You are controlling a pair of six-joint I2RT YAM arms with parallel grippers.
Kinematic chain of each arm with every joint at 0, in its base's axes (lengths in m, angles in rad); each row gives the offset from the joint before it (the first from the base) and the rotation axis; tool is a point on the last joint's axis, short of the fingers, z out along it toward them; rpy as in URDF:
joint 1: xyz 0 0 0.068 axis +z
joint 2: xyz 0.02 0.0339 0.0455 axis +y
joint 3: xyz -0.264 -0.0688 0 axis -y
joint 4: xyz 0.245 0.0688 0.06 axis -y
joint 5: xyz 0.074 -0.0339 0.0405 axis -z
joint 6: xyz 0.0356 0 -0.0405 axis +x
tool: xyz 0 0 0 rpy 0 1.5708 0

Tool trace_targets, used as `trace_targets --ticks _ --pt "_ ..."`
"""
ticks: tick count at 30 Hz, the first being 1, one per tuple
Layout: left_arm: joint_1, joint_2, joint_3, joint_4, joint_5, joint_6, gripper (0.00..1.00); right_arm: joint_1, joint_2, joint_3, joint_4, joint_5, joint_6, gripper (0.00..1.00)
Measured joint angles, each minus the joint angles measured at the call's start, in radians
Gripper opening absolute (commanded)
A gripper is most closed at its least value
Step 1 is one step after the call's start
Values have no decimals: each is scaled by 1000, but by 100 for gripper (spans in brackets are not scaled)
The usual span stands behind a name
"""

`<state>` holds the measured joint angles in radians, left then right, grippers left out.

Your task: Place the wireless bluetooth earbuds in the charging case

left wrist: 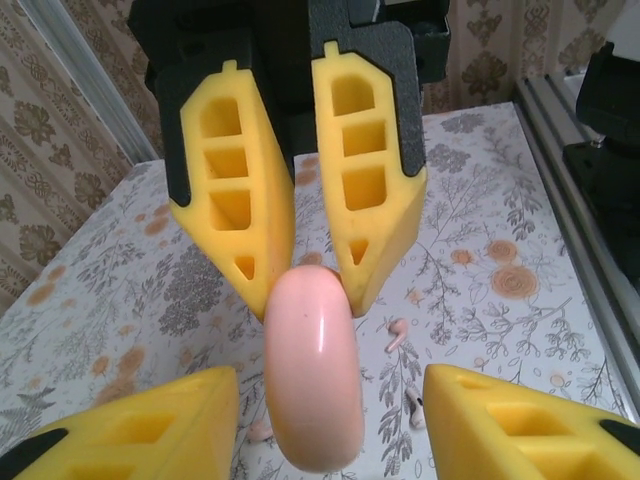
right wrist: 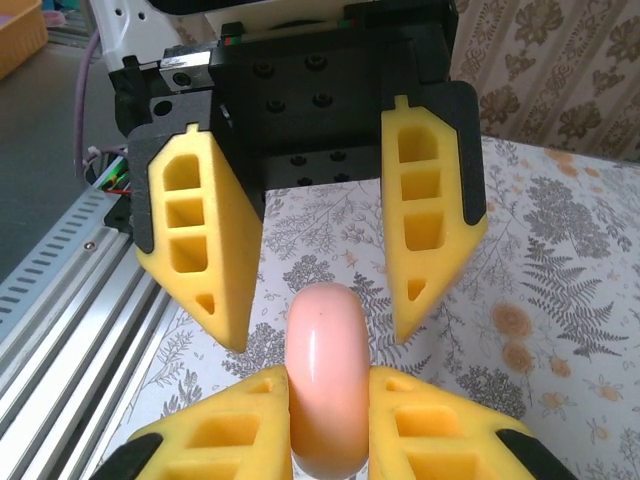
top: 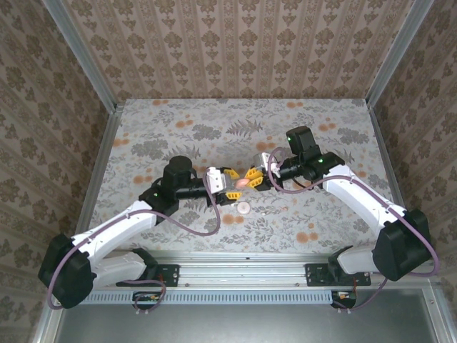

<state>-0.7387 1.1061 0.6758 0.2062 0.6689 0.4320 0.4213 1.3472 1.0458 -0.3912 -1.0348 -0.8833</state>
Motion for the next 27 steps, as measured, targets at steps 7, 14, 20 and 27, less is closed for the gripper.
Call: trace_targets --ticks 7,14,20,27 --pt "7 9 0 21 8 -21 51 0 0 0 0 -27 0 19" --pt "14 32 0 26 16 -36 49 0 0 0 0 -43 0 19" --pt "14 47 0 27 26 -48 43 0 0 0 0 -44 -1 19" --pt "16 61 0 43 47 -66 39 0 0 0 0 -47 -2 19"
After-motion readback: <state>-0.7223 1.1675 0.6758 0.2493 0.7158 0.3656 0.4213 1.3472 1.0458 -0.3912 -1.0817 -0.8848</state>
